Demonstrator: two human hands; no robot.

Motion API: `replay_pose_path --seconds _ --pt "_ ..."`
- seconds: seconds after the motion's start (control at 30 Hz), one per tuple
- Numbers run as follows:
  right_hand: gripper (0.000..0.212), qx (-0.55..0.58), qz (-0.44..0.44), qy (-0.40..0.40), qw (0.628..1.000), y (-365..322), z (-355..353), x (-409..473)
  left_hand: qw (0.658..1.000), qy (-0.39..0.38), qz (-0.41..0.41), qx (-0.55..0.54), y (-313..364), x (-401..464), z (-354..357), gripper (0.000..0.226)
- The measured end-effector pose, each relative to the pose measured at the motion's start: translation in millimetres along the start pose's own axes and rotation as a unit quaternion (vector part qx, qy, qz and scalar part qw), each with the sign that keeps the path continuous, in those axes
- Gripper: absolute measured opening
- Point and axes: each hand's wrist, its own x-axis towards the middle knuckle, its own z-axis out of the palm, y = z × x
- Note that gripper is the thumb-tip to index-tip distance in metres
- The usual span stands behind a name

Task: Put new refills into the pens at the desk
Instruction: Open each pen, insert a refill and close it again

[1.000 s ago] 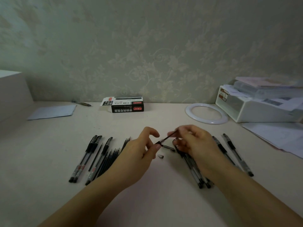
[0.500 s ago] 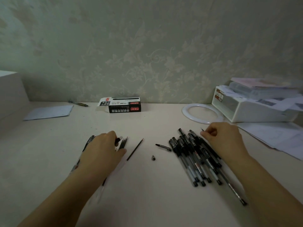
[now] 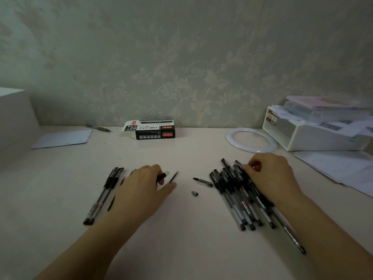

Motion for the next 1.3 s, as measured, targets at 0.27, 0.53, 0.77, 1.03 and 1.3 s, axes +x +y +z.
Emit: replay_pose_path --seconds 0.27,0.53,0.77,1.03,1.3 --pt "0.010 0.166 -0.084 0.006 0.983 -35 1 -19 0.995 -0.049 0.002 0.083 0 1 7 0.019" --pt "0.024 0.436 0.028 -0.198 0.877 -62 15 -37 0.984 0.029 0.055 -0.166 23 -3 0 0.016" --pt "0.013 0.500 0.041 -0.202 0.841 -65 19 -39 0.966 -0.026 0.114 -0.229 31 -10 6 0.012" --pt "0.021 0.611 0.114 -0.109 0.776 -58 13 -28 0.955 -0.050 0.117 -0.267 26 -7 6 0.016" --pt "0.021 0.645 0.127 -0.119 0.745 -55 15 -25 0.948 -0.066 0.119 -0.287 25 -7 6 0.015"
